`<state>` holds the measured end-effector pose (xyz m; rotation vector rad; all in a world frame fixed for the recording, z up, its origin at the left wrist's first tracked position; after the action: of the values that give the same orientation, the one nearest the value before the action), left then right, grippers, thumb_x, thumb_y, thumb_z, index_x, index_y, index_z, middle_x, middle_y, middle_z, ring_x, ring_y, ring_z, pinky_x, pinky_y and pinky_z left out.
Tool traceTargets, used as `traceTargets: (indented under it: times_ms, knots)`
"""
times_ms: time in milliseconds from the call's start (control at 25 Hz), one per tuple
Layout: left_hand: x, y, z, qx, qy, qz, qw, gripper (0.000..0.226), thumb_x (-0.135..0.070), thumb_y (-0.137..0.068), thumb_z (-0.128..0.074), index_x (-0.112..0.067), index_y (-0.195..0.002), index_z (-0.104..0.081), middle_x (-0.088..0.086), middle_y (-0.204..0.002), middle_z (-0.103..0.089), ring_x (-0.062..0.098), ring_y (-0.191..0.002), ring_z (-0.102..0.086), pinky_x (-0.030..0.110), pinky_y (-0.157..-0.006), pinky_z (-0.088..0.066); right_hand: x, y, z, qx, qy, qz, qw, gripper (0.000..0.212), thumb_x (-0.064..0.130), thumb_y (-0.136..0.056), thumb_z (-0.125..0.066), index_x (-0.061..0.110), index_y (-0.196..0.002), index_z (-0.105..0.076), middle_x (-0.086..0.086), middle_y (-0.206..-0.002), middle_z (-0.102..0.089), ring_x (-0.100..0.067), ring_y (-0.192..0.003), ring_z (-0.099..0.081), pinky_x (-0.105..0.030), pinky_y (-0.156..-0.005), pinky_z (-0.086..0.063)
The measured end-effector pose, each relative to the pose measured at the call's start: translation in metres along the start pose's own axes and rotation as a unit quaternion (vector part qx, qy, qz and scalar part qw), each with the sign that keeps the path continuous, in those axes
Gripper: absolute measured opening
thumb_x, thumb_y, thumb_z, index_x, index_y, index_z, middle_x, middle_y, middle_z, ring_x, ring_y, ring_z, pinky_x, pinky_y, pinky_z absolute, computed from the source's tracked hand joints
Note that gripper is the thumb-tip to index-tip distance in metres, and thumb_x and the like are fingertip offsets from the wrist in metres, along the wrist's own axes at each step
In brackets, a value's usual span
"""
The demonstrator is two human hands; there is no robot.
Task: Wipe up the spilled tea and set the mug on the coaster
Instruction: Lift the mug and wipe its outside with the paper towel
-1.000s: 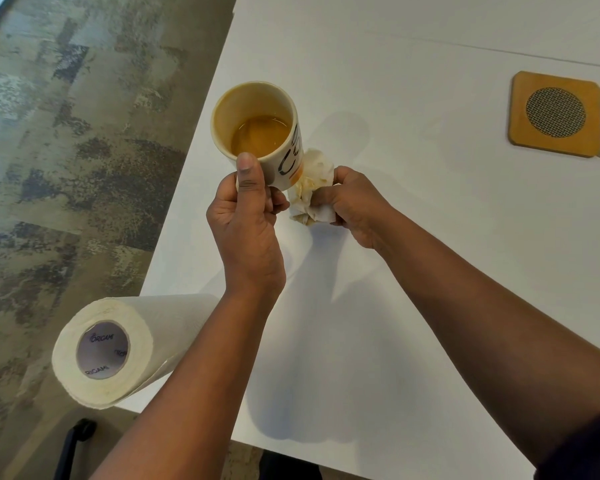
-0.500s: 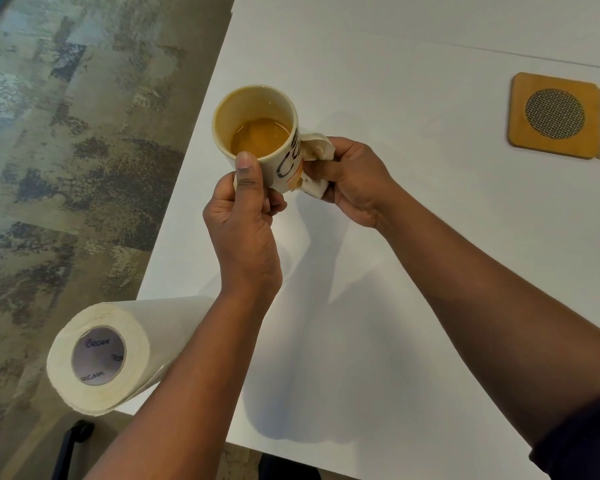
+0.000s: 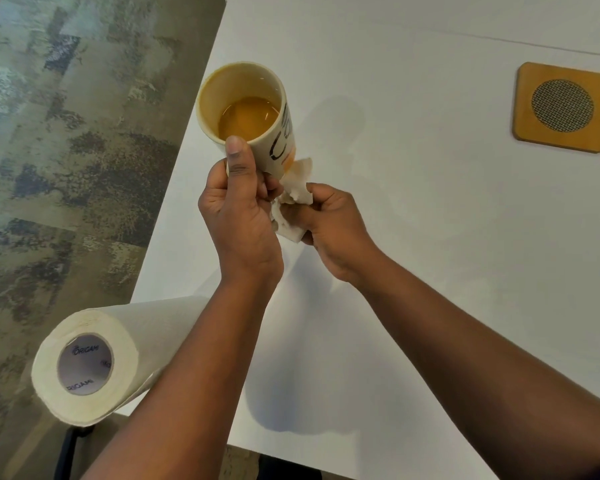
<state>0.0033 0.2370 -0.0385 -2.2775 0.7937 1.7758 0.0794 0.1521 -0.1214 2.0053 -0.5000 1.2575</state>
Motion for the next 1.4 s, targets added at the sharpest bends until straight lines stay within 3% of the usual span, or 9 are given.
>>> traceTargets:
  times_ms: [160, 320, 400, 520, 680, 920, 1160, 1320, 1400]
  knots:
    - [0.004, 0.005, -0.006, 0.02, 0.007, 0.014, 1.0, 0.039, -0.038, -0.098, -0.054, -0.029, -0.061, -0.06, -0.006, -0.059, -0.047, 0.016, -0.069, -0.053, 0.034, -0.083, -0.052, -0.002, -0.024, -0.008, 0.049, -0.059, -0.093, 0.993, 0.025, 0.008, -0.096, -0.063, 0.007, -0.12, -0.065, -0.013, -0.107, -0.073, -0.03, -0.103, -0.07, -0.047, -0.093, -0.057]
    - [0.008, 0.01, -0.006, 0.033, 0.016, 0.038, 0.999, 0.039, -0.036, -0.1, -0.053, -0.025, -0.063, -0.061, -0.005, -0.058, -0.047, 0.014, -0.065, -0.054, 0.032, -0.075, -0.052, 0.013, -0.04, -0.012, 0.149, -0.098, -0.143, 0.974, 0.024, -0.003, -0.098, -0.05, 0.001, -0.121, -0.057, -0.008, -0.08, -0.07, -0.015, -0.071, -0.066, -0.033, -0.072, -0.059]
    - [0.007, 0.01, -0.003, 0.039, 0.016, 0.045, 0.998, 0.039, -0.036, -0.1, -0.053, -0.024, -0.064, -0.06, -0.003, -0.059, -0.045, 0.014, -0.065, -0.052, 0.03, -0.074, -0.052, 0.015, -0.045, -0.006, 0.145, -0.11, -0.167, 0.969, 0.034, -0.001, -0.1, -0.046, -0.004, -0.133, -0.05, -0.015, -0.092, -0.069, -0.018, -0.073, -0.068, -0.031, -0.069, -0.059]
    - [0.006, 0.011, 0.002, 0.04, -0.008, 0.049, 0.998, 0.036, -0.038, -0.097, -0.054, -0.023, -0.066, -0.061, -0.002, -0.061, -0.044, 0.016, -0.068, -0.051, 0.03, -0.075, -0.052, 0.02, -0.055, 0.002, 0.126, -0.119, -0.164, 0.971, 0.039, 0.004, -0.102, -0.045, -0.003, -0.14, -0.047, -0.023, -0.118, -0.061, -0.031, -0.098, -0.065, -0.037, -0.076, -0.06]
    - [0.004, 0.012, 0.004, 0.039, -0.026, 0.049, 0.998, 0.034, -0.039, -0.097, -0.054, -0.023, -0.068, -0.062, -0.002, -0.062, -0.047, 0.017, -0.07, -0.053, 0.031, -0.077, -0.053, 0.029, -0.061, 0.011, 0.096, -0.148, -0.127, 0.976, 0.033, -0.001, -0.101, -0.046, 0.001, -0.132, -0.056, -0.025, -0.127, -0.059, -0.037, -0.11, -0.061, -0.049, -0.098, -0.052]
    - [0.003, 0.013, 0.003, 0.037, -0.033, 0.027, 0.998, 0.037, -0.037, -0.098, -0.053, -0.026, -0.064, -0.06, -0.004, -0.061, -0.048, 0.019, -0.071, -0.052, 0.032, -0.075, -0.052, 0.035, -0.05, 0.038, 0.036, -0.229, -0.073, 0.97, 0.027, -0.007, -0.093, -0.056, 0.003, -0.117, -0.063, -0.017, -0.108, -0.071, -0.029, -0.097, -0.07, -0.04, -0.087, -0.06]
    - [0.001, 0.01, 0.001, 0.022, -0.034, -0.001, 0.999, 0.035, -0.037, -0.099, -0.052, -0.031, -0.068, -0.065, -0.008, -0.062, -0.052, 0.019, -0.074, -0.052, 0.033, -0.078, -0.052, 0.013, -0.018, 0.043, 0.034, -0.287, -0.042, 0.956, 0.027, -0.009, -0.092, -0.057, 0.002, -0.113, -0.069, -0.019, -0.117, -0.071, -0.036, -0.107, -0.069, -0.043, -0.092, -0.058]
    - [0.003, 0.007, -0.003, 0.028, -0.007, 0.001, 1.0, 0.04, -0.035, -0.101, -0.053, -0.028, -0.062, -0.06, -0.006, -0.06, -0.048, 0.016, -0.07, -0.052, 0.033, -0.078, -0.052, -0.012, 0.002, 0.013, 0.049, -0.245, -0.043, 0.967, 0.029, -0.008, -0.092, -0.058, 0.011, -0.099, -0.078, -0.011, -0.106, -0.076, -0.029, -0.099, -0.073, -0.04, -0.088, -0.059]
    - [0.004, 0.009, -0.006, 0.037, -0.003, 0.002, 0.999, 0.04, -0.035, -0.1, -0.052, -0.029, -0.062, -0.061, -0.008, -0.06, -0.05, 0.013, -0.07, -0.054, 0.03, -0.079, -0.053, -0.021, 0.004, 0.001, 0.034, -0.231, -0.052, 0.971, 0.024, -0.002, -0.093, -0.062, 0.014, -0.102, -0.077, -0.009, -0.108, -0.076, -0.026, -0.103, -0.072, -0.039, -0.088, -0.059]
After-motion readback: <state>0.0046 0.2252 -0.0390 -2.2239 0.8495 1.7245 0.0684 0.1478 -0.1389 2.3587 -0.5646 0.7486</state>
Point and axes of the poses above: each hand's wrist, its own y-axis away from the middle knuckle, its own z-axis out of the back of the hand, x = y × z, the point moved 6 cm from there along -y, towards the middle knuckle
